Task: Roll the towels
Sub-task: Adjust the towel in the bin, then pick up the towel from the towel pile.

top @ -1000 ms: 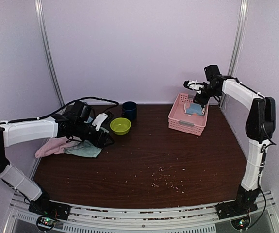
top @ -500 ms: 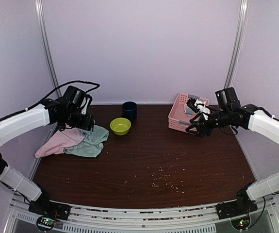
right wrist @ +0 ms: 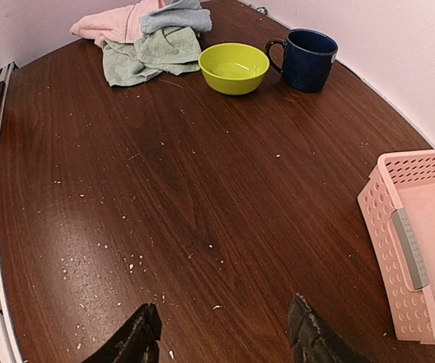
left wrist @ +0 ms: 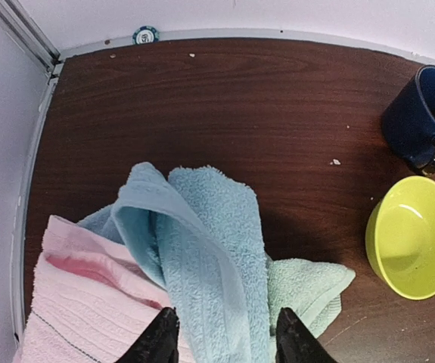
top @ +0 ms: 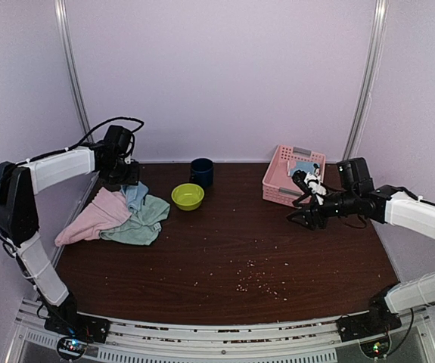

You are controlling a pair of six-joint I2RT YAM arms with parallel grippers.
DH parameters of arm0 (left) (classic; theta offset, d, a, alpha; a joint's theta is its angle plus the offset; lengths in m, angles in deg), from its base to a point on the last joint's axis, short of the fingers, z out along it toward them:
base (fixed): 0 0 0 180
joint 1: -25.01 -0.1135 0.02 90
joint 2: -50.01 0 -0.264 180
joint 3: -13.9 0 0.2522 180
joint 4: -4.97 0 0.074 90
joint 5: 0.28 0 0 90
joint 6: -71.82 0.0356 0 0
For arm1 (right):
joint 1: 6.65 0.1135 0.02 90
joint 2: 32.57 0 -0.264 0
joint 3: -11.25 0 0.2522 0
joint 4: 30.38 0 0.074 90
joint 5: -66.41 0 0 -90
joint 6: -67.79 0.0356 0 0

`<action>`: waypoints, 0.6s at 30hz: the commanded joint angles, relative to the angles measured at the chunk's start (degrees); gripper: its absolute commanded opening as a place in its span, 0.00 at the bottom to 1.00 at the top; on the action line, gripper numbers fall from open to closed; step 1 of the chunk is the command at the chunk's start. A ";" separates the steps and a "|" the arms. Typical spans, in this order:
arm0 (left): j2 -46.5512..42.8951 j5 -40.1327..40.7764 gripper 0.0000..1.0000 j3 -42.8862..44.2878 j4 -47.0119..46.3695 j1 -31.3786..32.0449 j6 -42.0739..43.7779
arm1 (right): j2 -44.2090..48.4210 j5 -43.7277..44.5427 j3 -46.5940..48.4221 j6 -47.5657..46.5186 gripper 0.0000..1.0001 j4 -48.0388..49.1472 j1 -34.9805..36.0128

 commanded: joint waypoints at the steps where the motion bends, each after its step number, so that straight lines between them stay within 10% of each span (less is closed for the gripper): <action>1: 4.22 -1.25 0.45 3.52 -2.94 -0.07 -1.64 | -0.69 0.51 -0.40 -2.19 0.60 0.66 -0.22; 13: 12.41 2.44 0.06 11.03 -0.98 -0.28 -0.15 | -8.13 -1.19 3.46 -5.76 0.59 -5.03 0.21; 18: 10.95 2.21 0.21 11.24 1.71 -0.24 -0.38 | -7.66 -0.89 3.10 -6.02 0.59 -4.99 0.17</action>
